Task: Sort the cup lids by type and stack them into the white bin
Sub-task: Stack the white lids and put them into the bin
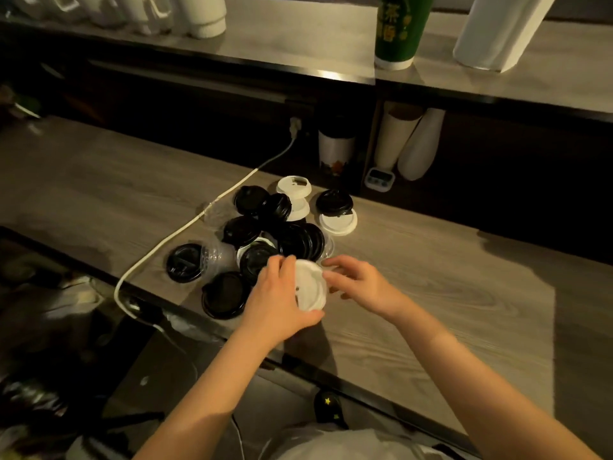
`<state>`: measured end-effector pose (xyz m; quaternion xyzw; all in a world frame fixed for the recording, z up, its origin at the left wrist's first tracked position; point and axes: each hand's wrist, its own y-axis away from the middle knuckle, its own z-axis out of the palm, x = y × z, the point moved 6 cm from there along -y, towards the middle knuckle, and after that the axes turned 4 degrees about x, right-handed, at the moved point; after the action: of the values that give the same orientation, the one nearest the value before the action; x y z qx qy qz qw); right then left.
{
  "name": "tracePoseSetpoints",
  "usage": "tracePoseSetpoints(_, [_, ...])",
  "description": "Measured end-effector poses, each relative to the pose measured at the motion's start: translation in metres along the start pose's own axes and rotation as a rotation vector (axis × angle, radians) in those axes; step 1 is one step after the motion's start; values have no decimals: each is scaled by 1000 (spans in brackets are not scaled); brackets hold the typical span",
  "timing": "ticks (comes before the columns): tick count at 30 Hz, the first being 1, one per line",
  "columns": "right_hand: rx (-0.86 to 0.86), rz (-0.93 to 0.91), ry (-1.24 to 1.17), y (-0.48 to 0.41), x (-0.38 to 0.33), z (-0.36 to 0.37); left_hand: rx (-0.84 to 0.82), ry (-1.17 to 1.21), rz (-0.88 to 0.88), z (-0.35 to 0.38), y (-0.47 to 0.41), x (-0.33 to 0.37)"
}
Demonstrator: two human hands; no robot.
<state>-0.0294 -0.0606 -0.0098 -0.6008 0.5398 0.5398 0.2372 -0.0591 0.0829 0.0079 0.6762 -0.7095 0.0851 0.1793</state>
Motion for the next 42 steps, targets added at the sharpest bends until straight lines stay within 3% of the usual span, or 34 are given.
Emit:
tracePoseSetpoints(5, [141, -28, -175, 6, -19, -37, 168, 38, 157, -20, -27, 51])
tracePoseSetpoints(11, [293, -25, -182, 15, -6, -71, 142, 64, 300, -9, -33, 76])
tracePoseSetpoints(15, [455, 37, -168, 24, 17, -91, 33, -13, 142, 15, -33, 42])
tracePoseSetpoints(19, [502, 116, -203, 33, 32, -102, -65, -109, -75, 42, -23, -8])
tracePoseSetpoints(36, [477, 161, -377, 47, 46, -83, -137, -32, -225, 77, -37, -34])
tracePoseSetpoints(42, [462, 145, -408, 52, 41, -87, -110, 63, -131, 61, -26, -13])
